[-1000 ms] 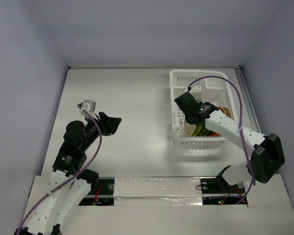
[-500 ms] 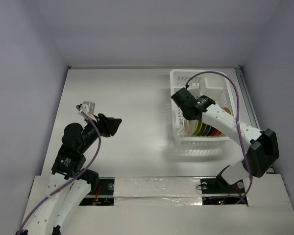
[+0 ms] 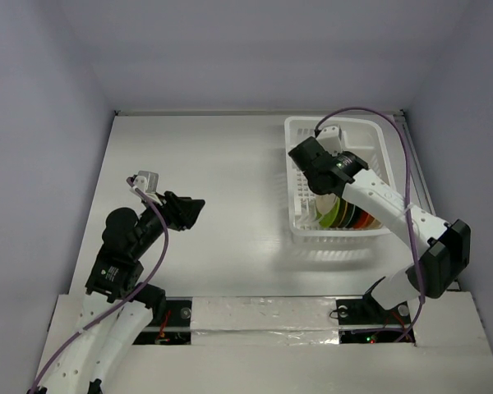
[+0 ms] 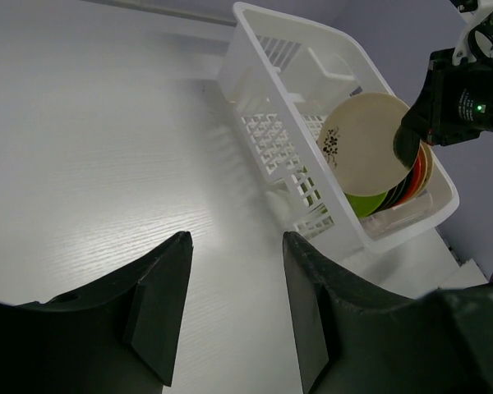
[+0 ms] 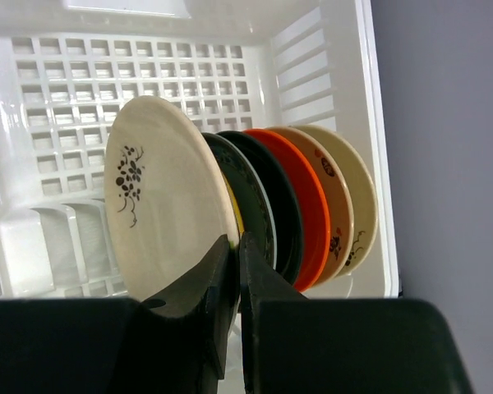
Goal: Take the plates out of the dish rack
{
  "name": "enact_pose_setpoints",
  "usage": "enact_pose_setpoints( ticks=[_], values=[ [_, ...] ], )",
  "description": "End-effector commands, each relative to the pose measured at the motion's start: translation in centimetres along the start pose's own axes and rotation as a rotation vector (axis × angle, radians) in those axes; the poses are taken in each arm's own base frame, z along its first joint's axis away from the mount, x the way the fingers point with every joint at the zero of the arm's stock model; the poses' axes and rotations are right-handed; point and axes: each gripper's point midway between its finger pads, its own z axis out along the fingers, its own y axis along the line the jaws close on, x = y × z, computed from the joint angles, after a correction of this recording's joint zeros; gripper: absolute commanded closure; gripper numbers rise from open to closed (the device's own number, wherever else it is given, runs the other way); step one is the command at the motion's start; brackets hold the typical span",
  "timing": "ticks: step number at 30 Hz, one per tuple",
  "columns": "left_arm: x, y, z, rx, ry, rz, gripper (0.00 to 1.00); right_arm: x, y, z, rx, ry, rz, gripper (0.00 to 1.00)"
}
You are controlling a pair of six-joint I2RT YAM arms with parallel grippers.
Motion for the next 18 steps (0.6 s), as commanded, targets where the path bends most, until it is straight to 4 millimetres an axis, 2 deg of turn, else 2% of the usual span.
enact_pose_setpoints(
  ticks=[1, 2, 6, 8, 9, 12, 14, 15, 17, 18],
  values=[
    [-0.6, -0.6, 0.0, 0.029, -0.034, 0.009, 0.55, -1.7, -1.5, -0.9, 0.065, -0.060, 0.023, 1.00],
    [-0.6, -0.5, 0.0, 0.026, -0.034, 0.008, 0.55, -1.9, -1.9, -1.2, 0.071, -0.065, 0.046, 1.00],
    [-0.9, -0.4, -0.1, 0.014, -0.045, 0.006, 0.55, -6.3, -4.0, -5.8, 0.000, -0.201, 0.201, 1.00],
    [-1.0, -0.2, -0.2, 0.002, -0.055, 0.006, 0.55, -7.7, -4.2, -8.2, -0.083, -0.258, 0.246, 1.00],
    [-1.1, -0.1, -0.3, -0.002, -0.060, 0.005, 0.55, -8.9, -3.7, -9.2, -0.138, -0.295, 0.291, 1.00],
    [-1.7, 0.0, -0.7, -0.017, -0.091, 0.007, 0.63, -11.2, -1.1, -12.0, -0.344, -0.376, 0.353, 1.00],
    [-2.1, 0.0, -1.0, -0.028, -0.112, 0.004, 0.74, -11.5, 2.2, -12.6, -0.468, -0.376, 0.332, 1.00],
    [-2.2, 0.2, -1.1, -0.036, -0.117, 0.002, 0.78, -12.4, 3.7, -12.9, -0.519, -0.392, 0.353, 1.00],
    [-2.5, 0.4, -1.3, -0.055, -0.133, -0.001, 0.87, -12.3, 8.0, -13.4, -0.648, -0.368, 0.320, 1.00],
    [-2.5, 0.6, -1.3, -0.066, -0.134, -0.004, 0.90, -12.3, 11.4, -13.2, -0.692, -0.354, 0.298, 1.00]
  ],
)
